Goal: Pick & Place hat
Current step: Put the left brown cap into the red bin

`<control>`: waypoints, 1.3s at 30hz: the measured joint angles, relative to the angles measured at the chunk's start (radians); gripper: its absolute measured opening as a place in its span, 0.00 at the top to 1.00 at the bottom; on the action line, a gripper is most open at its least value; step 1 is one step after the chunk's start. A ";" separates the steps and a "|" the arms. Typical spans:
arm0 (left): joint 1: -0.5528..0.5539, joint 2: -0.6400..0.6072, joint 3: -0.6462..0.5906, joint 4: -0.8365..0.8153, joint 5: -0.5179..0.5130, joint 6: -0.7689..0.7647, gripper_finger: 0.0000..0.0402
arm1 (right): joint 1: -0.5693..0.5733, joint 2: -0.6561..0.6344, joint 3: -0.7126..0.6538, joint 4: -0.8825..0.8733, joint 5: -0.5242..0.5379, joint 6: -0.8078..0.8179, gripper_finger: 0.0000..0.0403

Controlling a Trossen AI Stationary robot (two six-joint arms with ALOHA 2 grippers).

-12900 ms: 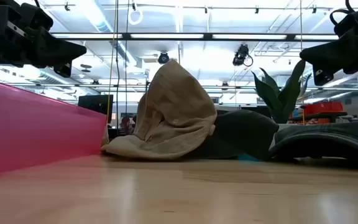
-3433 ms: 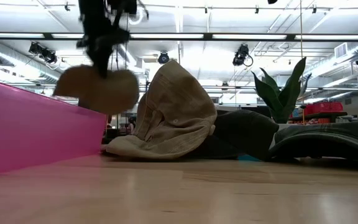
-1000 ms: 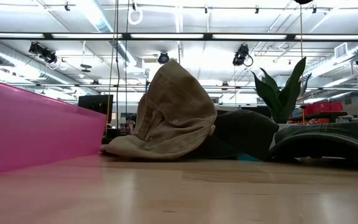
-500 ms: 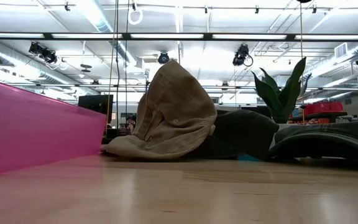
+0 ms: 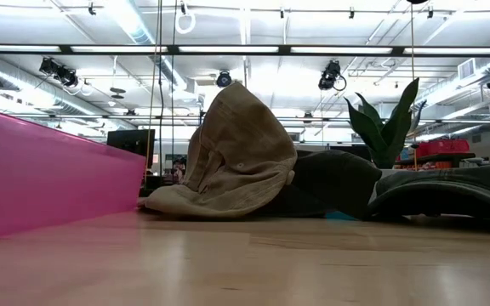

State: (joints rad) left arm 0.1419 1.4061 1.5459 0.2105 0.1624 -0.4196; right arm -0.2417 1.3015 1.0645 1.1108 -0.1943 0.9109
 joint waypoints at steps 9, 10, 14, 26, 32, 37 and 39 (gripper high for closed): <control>0.006 -0.187 0.000 -0.219 0.061 0.026 0.28 | -0.096 -0.123 0.000 -0.238 -0.077 -0.073 0.98; 0.007 -0.211 0.000 -0.241 0.037 0.038 0.28 | -0.107 -0.137 0.000 -0.267 -0.100 -0.074 0.98; 0.009 -0.305 0.000 -0.317 -0.098 0.112 0.28 | -0.133 -0.180 0.000 -0.362 -0.197 -0.070 0.98; 0.072 -0.353 0.000 -0.543 -0.071 -0.052 0.27 | -0.083 -0.169 0.000 -0.586 -0.339 -0.115 0.98; 0.073 -0.295 0.000 -0.541 0.013 -0.139 0.27 | -0.060 -0.141 0.000 -0.617 -0.376 -0.123 0.98; 0.073 -0.252 0.000 -0.459 0.143 -0.172 0.27 | -0.055 -0.127 0.000 -0.625 -0.380 -0.143 0.98; 0.073 -0.243 0.000 -0.439 0.183 -0.190 0.27 | -0.055 -0.125 0.000 -0.635 -0.380 -0.150 0.98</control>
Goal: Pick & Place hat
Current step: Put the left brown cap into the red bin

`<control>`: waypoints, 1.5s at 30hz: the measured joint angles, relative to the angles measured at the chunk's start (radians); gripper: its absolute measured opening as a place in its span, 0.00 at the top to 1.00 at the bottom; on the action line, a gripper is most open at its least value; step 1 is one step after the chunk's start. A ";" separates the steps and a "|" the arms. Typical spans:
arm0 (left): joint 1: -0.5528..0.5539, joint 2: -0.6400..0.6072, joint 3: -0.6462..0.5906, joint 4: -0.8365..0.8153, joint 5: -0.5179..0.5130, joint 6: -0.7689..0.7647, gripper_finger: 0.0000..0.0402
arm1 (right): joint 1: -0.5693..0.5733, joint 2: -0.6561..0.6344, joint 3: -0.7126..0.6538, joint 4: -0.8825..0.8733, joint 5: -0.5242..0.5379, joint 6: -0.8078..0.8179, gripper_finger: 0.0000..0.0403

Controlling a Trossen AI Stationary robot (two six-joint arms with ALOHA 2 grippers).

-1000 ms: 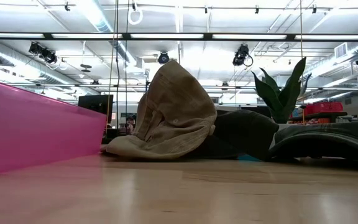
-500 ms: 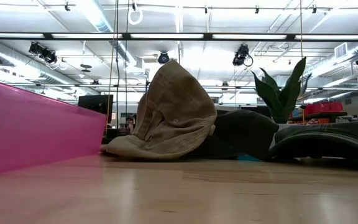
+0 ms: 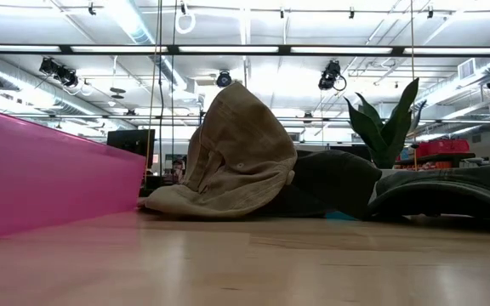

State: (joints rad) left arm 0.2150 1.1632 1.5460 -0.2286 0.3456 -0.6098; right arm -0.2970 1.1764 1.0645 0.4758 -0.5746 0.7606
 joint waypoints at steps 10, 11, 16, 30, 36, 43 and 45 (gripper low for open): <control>0.000 0.026 0.000 -0.010 0.085 -0.007 0.28 | 0.000 -0.001 0.000 0.001 0.016 -0.011 0.98; 0.000 0.026 0.000 -0.010 0.085 -0.003 0.28 | 0.000 -0.001 0.000 0.001 0.016 -0.011 0.98; 0.000 0.032 0.000 -0.010 0.085 0.027 0.43 | 0.000 -0.001 0.000 0.001 0.016 -0.013 0.98; 0.000 0.020 0.000 -0.009 0.086 0.108 0.97 | -0.001 -0.001 0.000 -0.005 -0.048 -0.036 0.95; 0.007 0.000 0.000 -0.011 0.116 0.109 0.97 | -0.001 -0.009 0.000 -0.002 -0.210 -0.012 0.74; 0.006 -0.019 0.000 -0.031 0.226 0.097 0.97 | -0.008 -0.011 0.000 -0.007 -0.383 0.066 0.54; 0.006 -0.024 0.001 -0.070 0.287 0.089 0.97 | -0.008 -0.012 0.000 -0.020 -0.408 0.080 0.51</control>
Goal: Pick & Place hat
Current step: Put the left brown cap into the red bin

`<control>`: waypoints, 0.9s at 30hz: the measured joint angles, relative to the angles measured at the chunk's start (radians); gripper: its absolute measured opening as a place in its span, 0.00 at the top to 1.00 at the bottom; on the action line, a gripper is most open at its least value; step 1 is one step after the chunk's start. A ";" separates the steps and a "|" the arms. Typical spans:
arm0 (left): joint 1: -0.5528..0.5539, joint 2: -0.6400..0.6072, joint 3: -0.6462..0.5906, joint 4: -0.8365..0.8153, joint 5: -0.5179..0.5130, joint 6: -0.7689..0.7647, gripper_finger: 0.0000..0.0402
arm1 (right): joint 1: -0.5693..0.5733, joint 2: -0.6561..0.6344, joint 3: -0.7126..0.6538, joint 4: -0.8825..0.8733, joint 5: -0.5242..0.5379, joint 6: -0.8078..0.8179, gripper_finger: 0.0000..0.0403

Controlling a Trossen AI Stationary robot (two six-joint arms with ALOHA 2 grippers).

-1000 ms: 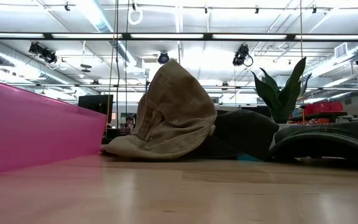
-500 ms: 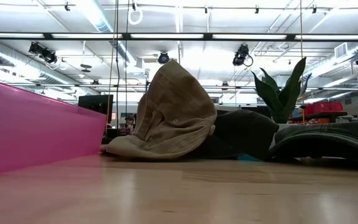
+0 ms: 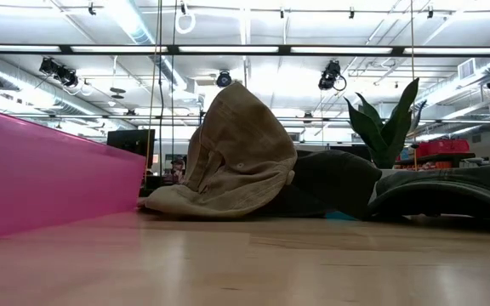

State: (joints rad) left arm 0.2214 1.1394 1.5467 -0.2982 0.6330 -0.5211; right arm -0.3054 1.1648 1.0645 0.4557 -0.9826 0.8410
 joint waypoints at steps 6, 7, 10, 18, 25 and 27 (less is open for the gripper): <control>-0.008 -0.004 0.000 -0.239 0.129 -0.043 0.97 | 0.000 0.000 0.000 -0.072 0.004 -0.014 0.49; -0.015 -0.004 0.000 -0.286 0.133 -0.038 0.97 | 0.000 0.000 0.000 -0.085 0.009 -0.020 0.49; -0.037 -0.004 0.000 -0.433 0.134 0.014 0.97 | 0.000 0.000 0.000 -0.126 0.035 -0.039 0.49; -0.110 -0.001 0.000 -0.744 -0.001 0.198 0.97 | 0.000 0.000 0.000 -0.167 0.044 -0.050 0.49; -0.167 0.020 0.000 -0.873 -0.118 0.292 0.97 | 0.000 0.000 0.000 -0.172 0.084 -0.048 0.49; -0.180 0.032 0.000 -0.923 -0.157 0.316 0.97 | 0.000 0.000 0.000 -0.175 0.096 -0.048 0.49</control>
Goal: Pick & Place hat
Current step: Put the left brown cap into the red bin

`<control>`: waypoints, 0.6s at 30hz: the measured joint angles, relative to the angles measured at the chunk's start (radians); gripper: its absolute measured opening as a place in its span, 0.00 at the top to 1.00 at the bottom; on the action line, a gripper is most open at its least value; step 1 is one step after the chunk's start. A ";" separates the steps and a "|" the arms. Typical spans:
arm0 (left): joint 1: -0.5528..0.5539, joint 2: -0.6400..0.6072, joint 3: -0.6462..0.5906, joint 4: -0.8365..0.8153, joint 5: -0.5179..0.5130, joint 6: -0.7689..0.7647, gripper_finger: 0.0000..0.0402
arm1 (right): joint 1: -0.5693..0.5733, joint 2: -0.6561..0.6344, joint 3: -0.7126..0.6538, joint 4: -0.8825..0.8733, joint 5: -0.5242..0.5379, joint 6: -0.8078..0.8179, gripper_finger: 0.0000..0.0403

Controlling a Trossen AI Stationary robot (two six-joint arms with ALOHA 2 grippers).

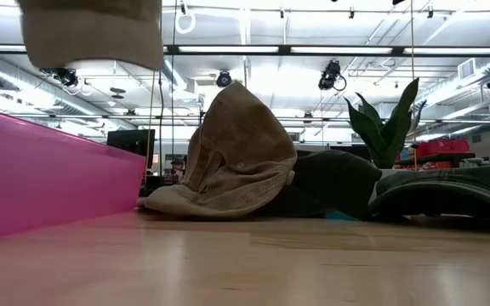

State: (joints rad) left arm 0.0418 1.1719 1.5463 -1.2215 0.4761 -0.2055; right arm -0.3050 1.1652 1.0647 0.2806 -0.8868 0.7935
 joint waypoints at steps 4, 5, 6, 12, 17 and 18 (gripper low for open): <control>-0.031 0.038 0.000 -0.099 -0.042 0.075 0.97 | 0.001 0.000 0.000 -0.015 0.020 -0.005 0.49; -0.039 0.052 0.000 -0.121 -0.049 0.094 0.97 | 0.001 0.000 0.000 -0.016 0.025 -0.006 0.49; -0.047 0.065 0.000 -0.138 -0.055 0.115 0.97 | 0.002 0.000 0.000 -0.019 0.032 -0.006 0.49; -0.087 0.145 0.000 -0.244 -0.076 0.239 0.97 | 0.002 0.000 0.000 -0.032 0.062 -0.009 0.49; -0.120 0.218 0.000 -0.269 -0.076 0.276 0.97 | 0.004 0.000 0.000 -0.050 0.068 -0.013 0.49; -0.130 0.228 0.000 -0.273 -0.081 0.275 0.97 | 0.007 0.000 0.000 -0.059 0.068 -0.013 0.49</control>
State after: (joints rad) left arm -0.0879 1.4003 1.5463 -1.4941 0.3947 0.0698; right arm -0.2981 1.1652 1.0645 0.2219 -0.8185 0.7808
